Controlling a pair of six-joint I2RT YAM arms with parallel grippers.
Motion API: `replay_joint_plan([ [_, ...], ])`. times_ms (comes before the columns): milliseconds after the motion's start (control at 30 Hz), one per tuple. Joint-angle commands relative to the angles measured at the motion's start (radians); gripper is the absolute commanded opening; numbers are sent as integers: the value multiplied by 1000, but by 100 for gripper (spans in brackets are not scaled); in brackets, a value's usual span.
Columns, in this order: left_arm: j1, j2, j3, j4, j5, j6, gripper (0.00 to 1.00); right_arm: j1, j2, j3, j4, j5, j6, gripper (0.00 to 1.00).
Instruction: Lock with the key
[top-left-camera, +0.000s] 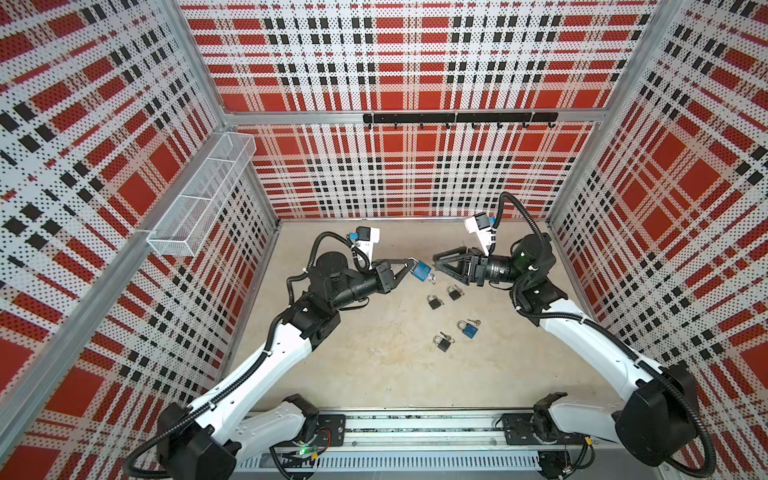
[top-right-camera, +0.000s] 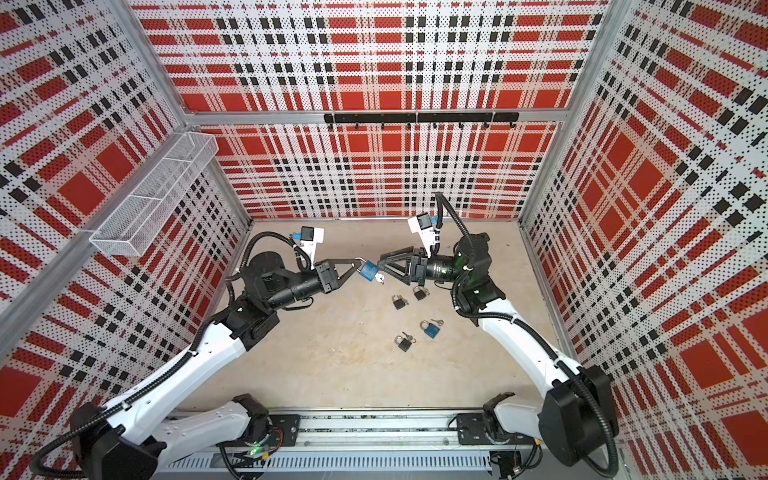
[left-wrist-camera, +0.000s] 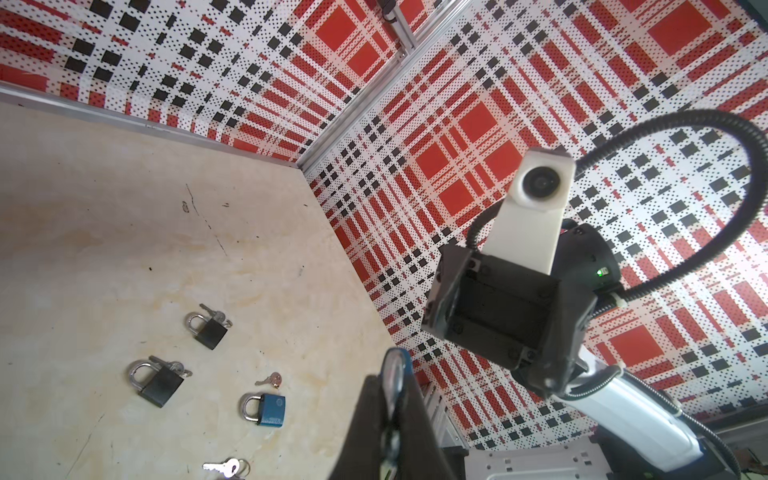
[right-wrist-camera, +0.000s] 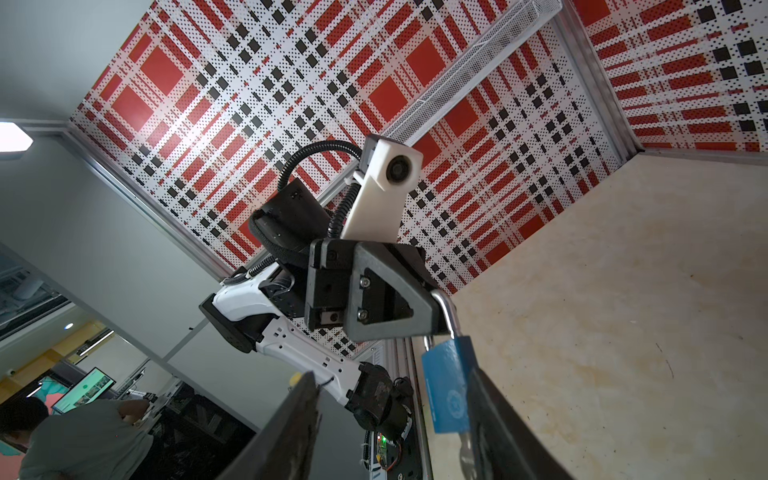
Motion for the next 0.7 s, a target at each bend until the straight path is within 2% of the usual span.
replay_joint_plan([
  [0, 10, -29, 56, 16, 7, 18, 0, -6, -12, -30, 41, -2, 0, 58],
  [233, 9, -42, 77, 11, 2, 16, 0, -6, 9, -38, 87, -17, 34, 55],
  [300, 10, -44, 77, 12, -2, 19, 0, -6, 13, -35, 94, -23, 39, 49],
  [367, 10, -44, 77, 12, -9, 19, 0, -6, 19, -36, 118, -29, 54, 35],
  [467, 11, -44, 78, 12, -20, 22, 0, -6, 29, -39, 147, -37, 78, 28],
  [567, 10, -41, 86, 11, -25, 23, 0, -6, 37, -46, 169, -40, 94, 28],
  [667, 10, -37, 93, 12, -25, 22, 0, -6, 42, -44, 170, -42, 93, 33],
])
